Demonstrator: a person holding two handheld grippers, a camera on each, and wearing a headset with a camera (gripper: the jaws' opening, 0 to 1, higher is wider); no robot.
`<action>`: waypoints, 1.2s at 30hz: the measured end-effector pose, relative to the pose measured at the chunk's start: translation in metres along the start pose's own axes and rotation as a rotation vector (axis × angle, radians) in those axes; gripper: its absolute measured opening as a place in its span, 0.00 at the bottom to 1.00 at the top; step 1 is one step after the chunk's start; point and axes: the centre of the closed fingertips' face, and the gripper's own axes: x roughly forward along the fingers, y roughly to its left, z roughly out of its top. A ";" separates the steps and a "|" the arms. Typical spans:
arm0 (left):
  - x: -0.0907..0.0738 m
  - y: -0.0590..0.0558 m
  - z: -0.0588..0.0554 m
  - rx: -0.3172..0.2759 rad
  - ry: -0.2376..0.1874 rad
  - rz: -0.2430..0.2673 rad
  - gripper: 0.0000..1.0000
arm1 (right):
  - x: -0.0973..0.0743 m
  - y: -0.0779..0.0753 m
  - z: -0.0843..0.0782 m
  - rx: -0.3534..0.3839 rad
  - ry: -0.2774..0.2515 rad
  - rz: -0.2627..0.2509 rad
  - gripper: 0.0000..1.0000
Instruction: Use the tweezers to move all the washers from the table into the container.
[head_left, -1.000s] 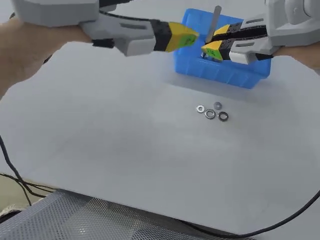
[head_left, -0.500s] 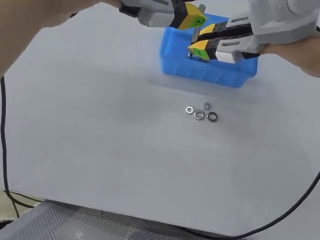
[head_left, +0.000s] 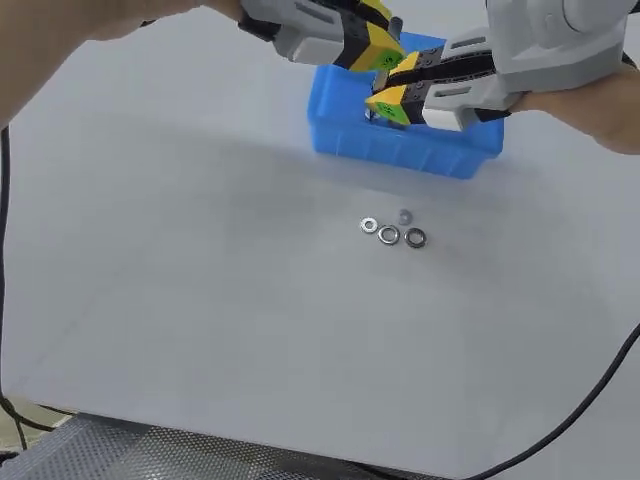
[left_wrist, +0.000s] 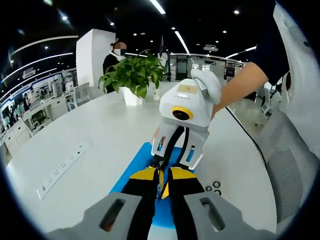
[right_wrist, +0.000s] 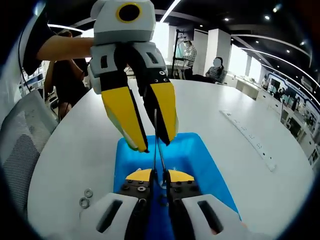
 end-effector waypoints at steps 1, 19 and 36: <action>0.000 0.000 0.000 0.004 0.005 -0.002 0.08 | 0.000 0.001 0.000 -0.002 0.003 0.001 0.11; 0.001 0.005 0.003 0.047 -0.001 0.000 0.05 | -0.002 -0.012 0.003 0.011 -0.009 -0.037 0.20; -0.023 0.006 0.032 0.109 -0.036 0.049 0.05 | -0.025 -0.019 0.006 0.045 -0.038 -0.103 0.30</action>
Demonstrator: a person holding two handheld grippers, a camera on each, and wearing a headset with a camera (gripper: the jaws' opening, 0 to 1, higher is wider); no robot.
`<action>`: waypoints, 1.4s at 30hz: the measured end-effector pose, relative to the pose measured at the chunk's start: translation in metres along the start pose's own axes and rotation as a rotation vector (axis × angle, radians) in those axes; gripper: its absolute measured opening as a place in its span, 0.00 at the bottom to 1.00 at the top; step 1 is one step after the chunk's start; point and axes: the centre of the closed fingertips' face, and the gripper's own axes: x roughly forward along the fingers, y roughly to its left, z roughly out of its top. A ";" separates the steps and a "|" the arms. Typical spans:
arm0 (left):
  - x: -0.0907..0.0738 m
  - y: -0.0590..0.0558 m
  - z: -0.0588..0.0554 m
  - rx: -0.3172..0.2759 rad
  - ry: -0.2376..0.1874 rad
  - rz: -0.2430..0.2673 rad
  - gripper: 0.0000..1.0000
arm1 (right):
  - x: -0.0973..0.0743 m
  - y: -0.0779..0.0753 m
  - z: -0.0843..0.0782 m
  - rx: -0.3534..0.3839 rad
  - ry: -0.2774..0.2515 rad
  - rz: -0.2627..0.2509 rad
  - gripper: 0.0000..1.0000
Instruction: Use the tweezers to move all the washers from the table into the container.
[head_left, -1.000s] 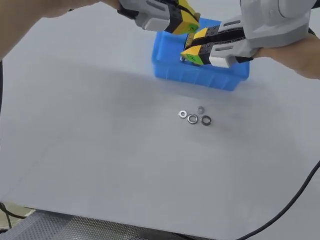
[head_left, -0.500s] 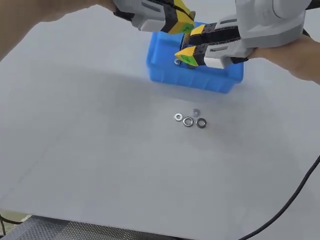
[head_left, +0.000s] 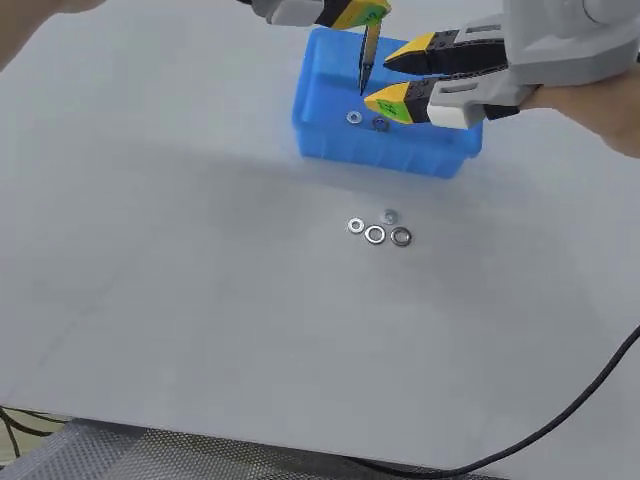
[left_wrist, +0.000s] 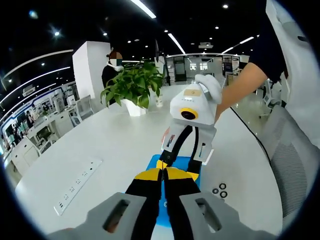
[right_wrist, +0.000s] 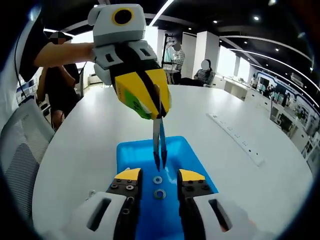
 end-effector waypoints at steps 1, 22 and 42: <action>-0.003 -0.001 0.003 0.000 -0.005 0.001 0.05 | -0.004 -0.001 0.000 0.000 -0.001 -0.010 0.31; -0.038 -0.050 0.032 0.009 -0.045 -0.027 0.05 | -0.075 0.036 -0.005 0.083 -0.041 -0.128 0.47; -0.036 -0.107 0.026 0.005 -0.052 -0.094 0.05 | -0.097 0.101 -0.041 0.177 -0.004 -0.127 0.64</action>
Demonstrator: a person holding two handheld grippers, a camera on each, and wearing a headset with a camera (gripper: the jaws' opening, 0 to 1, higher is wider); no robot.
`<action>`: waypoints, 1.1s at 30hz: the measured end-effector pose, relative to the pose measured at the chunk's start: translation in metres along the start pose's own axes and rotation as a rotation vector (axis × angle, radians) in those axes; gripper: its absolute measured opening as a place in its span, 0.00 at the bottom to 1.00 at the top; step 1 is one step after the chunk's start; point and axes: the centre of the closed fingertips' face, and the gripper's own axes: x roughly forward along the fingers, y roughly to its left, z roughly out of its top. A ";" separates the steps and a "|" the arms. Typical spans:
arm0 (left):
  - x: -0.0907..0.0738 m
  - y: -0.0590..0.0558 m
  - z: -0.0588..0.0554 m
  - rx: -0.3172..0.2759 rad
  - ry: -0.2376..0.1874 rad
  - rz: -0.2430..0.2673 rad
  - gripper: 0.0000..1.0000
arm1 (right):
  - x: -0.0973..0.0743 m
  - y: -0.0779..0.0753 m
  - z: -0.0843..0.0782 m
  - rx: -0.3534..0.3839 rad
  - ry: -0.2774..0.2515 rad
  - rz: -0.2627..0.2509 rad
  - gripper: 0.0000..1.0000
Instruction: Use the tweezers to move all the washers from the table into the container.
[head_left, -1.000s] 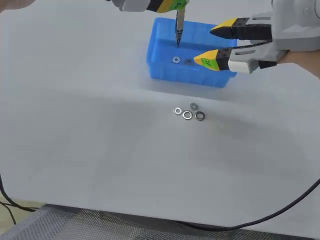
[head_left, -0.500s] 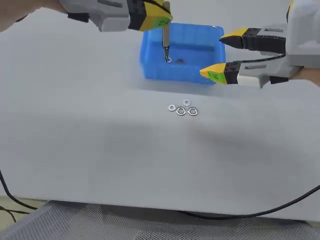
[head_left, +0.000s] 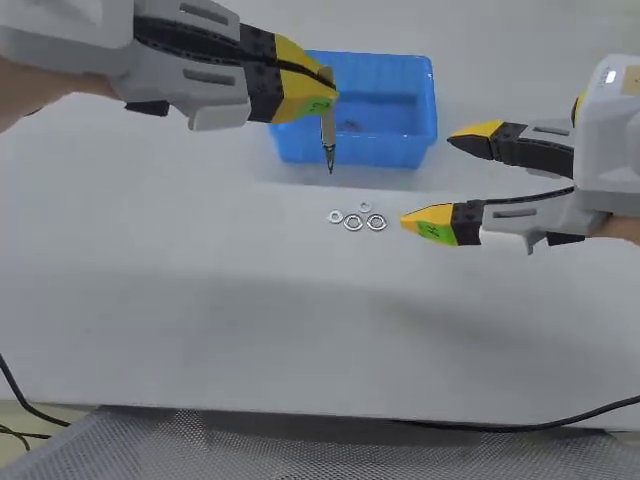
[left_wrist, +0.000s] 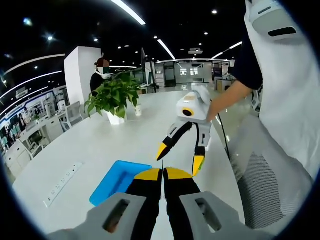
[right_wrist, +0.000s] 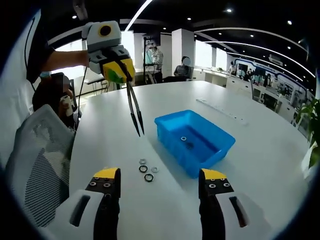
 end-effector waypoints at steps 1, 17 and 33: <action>0.002 -0.002 -0.001 0.002 -0.002 -0.004 0.05 | 0.000 0.002 -0.002 0.005 0.000 0.000 0.65; 0.018 -0.021 -0.034 -0.043 0.019 -0.034 0.05 | -0.008 0.023 -0.027 0.076 0.039 0.032 0.73; 0.027 -0.011 -0.041 -0.065 0.012 -0.028 0.05 | -0.005 0.028 -0.042 0.109 0.069 0.054 0.72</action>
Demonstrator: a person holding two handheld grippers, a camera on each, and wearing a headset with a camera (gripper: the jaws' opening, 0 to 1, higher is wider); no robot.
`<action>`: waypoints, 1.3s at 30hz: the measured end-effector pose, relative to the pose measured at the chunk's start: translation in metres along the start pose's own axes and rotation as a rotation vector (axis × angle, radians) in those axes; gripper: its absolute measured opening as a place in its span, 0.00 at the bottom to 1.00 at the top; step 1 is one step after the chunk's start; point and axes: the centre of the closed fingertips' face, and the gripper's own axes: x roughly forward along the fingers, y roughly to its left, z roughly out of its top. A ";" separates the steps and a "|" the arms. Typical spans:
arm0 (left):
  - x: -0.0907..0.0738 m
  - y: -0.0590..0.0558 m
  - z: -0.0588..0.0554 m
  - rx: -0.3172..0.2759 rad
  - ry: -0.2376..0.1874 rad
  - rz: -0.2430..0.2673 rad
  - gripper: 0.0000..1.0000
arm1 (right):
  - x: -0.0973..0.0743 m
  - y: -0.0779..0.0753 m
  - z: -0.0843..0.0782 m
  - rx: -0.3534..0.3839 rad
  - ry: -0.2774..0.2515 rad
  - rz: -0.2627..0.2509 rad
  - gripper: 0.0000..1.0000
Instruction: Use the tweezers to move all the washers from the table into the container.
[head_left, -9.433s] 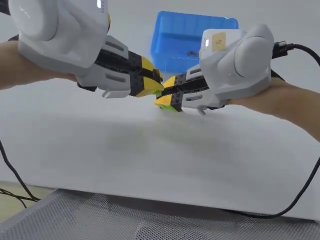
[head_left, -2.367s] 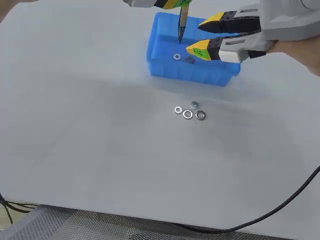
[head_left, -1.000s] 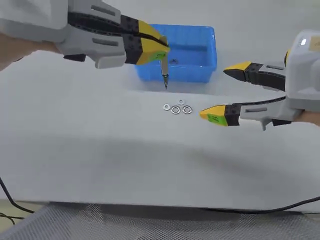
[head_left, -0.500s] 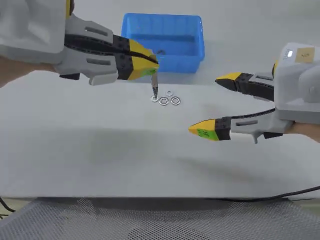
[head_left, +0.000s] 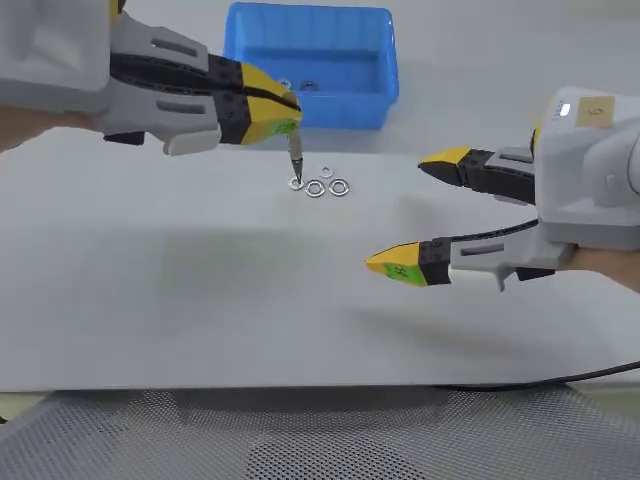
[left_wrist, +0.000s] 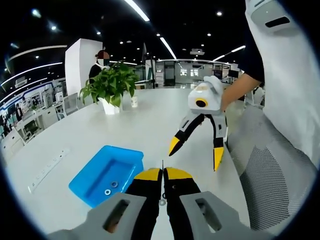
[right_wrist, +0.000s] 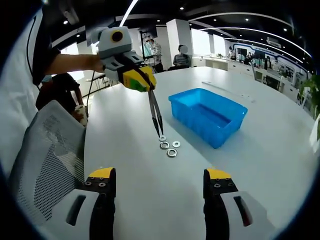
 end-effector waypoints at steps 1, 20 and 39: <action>0.001 -0.001 -0.001 -0.001 0.004 -0.003 0.05 | 0.000 0.000 0.000 0.002 -0.001 0.001 0.72; 0.001 -0.001 -0.013 -0.013 0.012 -0.014 0.05 | 0.000 0.000 -0.001 0.001 0.009 0.008 0.72; 0.001 -0.008 -0.014 -0.031 -0.009 -0.041 0.05 | 0.043 0.019 0.036 -0.084 -0.024 0.110 0.65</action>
